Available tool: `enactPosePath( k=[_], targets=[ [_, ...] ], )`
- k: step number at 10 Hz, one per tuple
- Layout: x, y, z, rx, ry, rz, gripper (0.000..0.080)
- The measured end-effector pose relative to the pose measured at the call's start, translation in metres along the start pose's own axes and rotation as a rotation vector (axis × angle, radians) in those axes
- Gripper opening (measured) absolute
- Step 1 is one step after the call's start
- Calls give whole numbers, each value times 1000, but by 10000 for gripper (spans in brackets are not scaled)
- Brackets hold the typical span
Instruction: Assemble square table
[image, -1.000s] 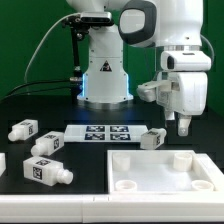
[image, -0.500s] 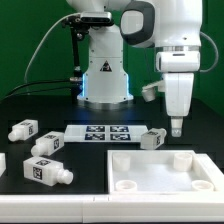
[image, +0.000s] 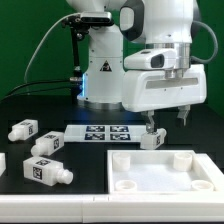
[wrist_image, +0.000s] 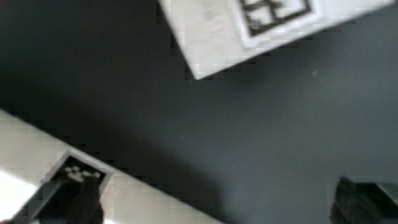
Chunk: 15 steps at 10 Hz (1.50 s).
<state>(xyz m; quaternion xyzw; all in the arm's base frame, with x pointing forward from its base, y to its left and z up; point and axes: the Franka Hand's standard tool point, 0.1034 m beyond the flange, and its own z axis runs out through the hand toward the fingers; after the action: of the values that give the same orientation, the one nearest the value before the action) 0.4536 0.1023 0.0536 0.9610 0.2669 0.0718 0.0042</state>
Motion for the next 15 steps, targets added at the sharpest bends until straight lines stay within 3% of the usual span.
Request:
enactPosePath(
  k=[4, 6, 8, 11, 14, 15],
  targets=[
    [-1, 1, 2, 17, 0, 300, 649],
    [-14, 10, 8, 32, -31, 644, 649],
    [-26, 24, 11, 72, -109, 917, 649],
    [-22, 19, 11, 74, -100, 1044, 649],
    [-30, 30, 12, 142, -225, 1107, 649],
    [-36, 27, 9, 219, -354, 1104, 649]
  ],
)
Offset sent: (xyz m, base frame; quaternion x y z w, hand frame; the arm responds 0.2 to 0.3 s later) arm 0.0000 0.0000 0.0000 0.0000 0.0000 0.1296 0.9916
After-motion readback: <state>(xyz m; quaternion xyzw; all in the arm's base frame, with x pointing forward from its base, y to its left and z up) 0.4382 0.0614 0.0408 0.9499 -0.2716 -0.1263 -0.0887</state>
